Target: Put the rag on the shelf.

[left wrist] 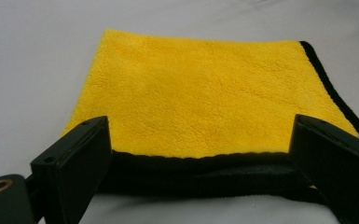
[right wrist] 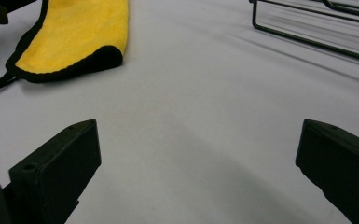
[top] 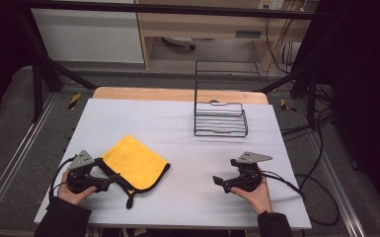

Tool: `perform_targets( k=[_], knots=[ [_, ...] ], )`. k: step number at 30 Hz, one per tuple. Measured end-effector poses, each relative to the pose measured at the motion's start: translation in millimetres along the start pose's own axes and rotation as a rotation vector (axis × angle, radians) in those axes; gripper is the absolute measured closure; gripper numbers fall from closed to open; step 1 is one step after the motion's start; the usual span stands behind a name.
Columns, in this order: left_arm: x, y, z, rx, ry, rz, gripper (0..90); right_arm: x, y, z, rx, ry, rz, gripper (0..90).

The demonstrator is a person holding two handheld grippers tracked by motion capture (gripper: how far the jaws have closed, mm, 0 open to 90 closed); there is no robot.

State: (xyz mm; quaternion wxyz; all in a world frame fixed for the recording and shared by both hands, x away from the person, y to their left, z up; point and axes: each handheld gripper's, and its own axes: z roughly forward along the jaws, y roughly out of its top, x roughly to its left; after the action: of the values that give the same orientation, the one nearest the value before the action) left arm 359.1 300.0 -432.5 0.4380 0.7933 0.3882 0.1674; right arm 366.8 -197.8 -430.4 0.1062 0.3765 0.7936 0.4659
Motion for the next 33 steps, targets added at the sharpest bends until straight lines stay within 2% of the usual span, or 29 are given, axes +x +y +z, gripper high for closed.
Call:
perform_targets(
  k=[5, 10, 16, 21, 27, 31, 32, 33],
  knots=[
    [0.6, 0.0, -0.4, -0.005, 0.001, -0.006, 5.8, 10.5, 10.8, 9.5, -0.004, -0.005, -0.023, 1.1],
    [0.9, -0.1, -0.8, -0.004, 0.003, -0.004, 6.0, 20.4, 21.4, 23.3, 0.001, 0.010, -0.036, 3.7],
    [1.5, -0.3, -1.3, -0.008, 0.007, -0.009, 6.1, 35.1, 38.8, 47.0, 0.029, 0.030, -0.068, 7.0],
    [2.1, -0.1, -1.1, -0.008, 0.011, -0.006, 6.3, 44.9, 52.8, 68.3, 0.042, 0.052, -0.072, 10.8],
    [3.3, -0.6, -1.2, -0.007, 0.013, -0.009, 6.4, 57.3, 64.6, 98.6, 0.066, 0.084, -0.068, 18.0],
    [4.2, -0.8, -1.6, -0.007, 0.014, -0.010, 6.6, 62.9, 71.8, 116.2, 0.079, 0.096, -0.062, 28.9],
    [4.5, -0.9, -1.5, -0.006, 0.014, -0.012, 6.6, 62.9, 71.8, 116.2, 0.079, 0.096, -0.062, 28.9],
    [4.8, -0.9, -1.2, -0.005, 0.013, -0.012, 6.6, 65.3, 74.8, 125.2, 0.091, 0.105, -0.066, 34.0]
  ],
)
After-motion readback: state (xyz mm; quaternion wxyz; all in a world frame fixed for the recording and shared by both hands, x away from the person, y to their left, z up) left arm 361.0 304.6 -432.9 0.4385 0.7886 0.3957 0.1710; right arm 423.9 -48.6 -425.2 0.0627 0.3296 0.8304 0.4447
